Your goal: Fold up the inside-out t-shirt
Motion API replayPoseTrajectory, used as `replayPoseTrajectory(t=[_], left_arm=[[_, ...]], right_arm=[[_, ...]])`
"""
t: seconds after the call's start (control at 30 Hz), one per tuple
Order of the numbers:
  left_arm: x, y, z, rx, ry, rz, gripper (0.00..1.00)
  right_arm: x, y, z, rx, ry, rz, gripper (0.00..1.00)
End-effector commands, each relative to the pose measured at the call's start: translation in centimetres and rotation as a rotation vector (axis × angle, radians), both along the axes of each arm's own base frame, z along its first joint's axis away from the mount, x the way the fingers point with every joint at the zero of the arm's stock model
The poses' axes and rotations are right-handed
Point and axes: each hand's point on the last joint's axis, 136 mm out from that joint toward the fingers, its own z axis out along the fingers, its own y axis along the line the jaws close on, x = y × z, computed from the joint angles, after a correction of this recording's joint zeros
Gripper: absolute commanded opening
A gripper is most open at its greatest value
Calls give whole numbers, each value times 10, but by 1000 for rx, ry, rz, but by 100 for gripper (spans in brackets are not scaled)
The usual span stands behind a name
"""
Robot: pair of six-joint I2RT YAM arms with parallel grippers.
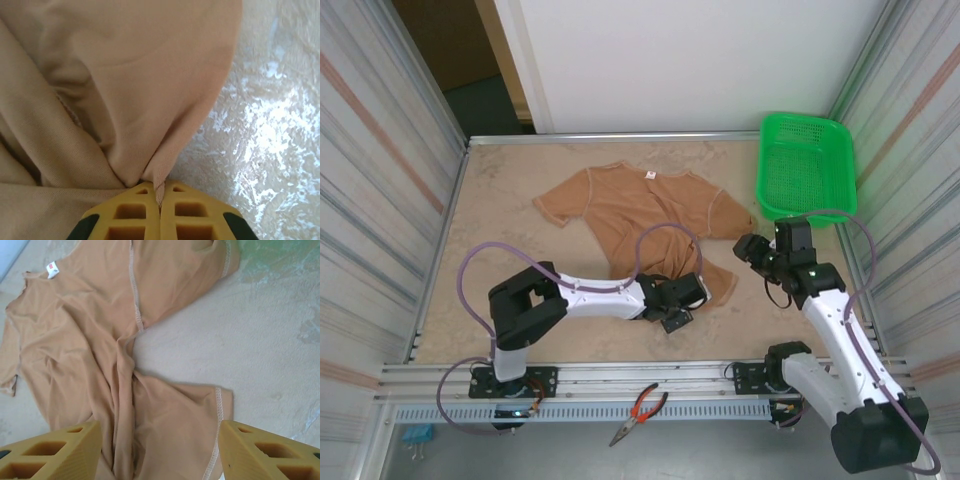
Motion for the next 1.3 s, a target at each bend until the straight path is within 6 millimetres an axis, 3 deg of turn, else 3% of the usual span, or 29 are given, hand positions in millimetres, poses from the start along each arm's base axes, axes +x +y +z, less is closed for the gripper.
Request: replayPoseTrajectory(t=[0.0, 0.13, 0.23, 0.33, 0.4, 0.53, 0.57, 0.7, 0.77, 0.9, 1.1, 1.27], left_arm=[[13, -2, 62, -124, -29, 72, 0], [24, 6, 135, -345, 57, 135, 0], [31, 20, 168, -470, 133, 163, 11], [35, 35, 180, -523, 170, 183, 15], [33, 42, 181, -529, 165, 186, 1], [33, 50, 180, -544, 159, 217, 0], [34, 50, 181, -552, 158, 225, 0], [40, 50, 192, -586, 147, 249, 0], [43, 50, 198, -593, 146, 263, 0], [47, 50, 211, -611, 144, 268, 0], [46, 47, 235, -669, 155, 255, 0], [38, 42, 257, -721, 191, 215, 0]], right_arm=[[-15, 7, 2, 57, 18, 23, 64], [-23, 22, 3, 109, 14, 71, 68], [-27, 35, -1, 153, 9, 83, 72], [-33, 51, -6, 182, 4, 98, 73], [-36, 62, -9, 200, 1, 107, 75], [-40, 86, -9, 235, -18, 137, 75], [-42, 93, -6, 238, -29, 149, 74], [-54, 120, 0, 251, -79, 209, 48], [-63, 134, -3, 275, -84, 213, 28], [-74, 162, -13, 264, -135, 259, 3], [-67, 201, -40, 168, -237, 297, 0], [-41, 210, -53, 84, -360, 227, 0]])
